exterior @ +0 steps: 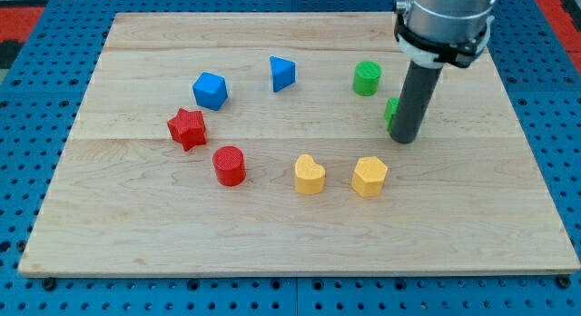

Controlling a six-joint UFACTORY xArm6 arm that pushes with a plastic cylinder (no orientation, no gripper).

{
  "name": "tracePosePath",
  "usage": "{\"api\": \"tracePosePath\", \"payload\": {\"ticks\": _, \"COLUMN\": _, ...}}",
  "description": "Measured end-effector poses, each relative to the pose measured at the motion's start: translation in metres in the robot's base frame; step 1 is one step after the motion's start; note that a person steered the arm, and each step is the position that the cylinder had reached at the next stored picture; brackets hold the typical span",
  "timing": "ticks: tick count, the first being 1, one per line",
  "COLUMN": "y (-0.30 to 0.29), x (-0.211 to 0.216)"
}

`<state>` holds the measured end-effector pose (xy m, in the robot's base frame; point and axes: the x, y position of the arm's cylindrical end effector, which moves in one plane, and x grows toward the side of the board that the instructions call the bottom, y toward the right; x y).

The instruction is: Slide the green star along with the green circle towards the blue triangle

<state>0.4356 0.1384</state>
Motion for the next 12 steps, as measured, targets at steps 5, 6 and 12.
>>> {"api": "tracePosePath", "payload": {"ticks": 5, "y": 0.061, "x": 0.006}}
{"api": "tracePosePath", "payload": {"ticks": 6, "y": 0.08, "x": 0.01}}
{"api": "tracePosePath", "payload": {"ticks": 12, "y": 0.024, "x": -0.069}}
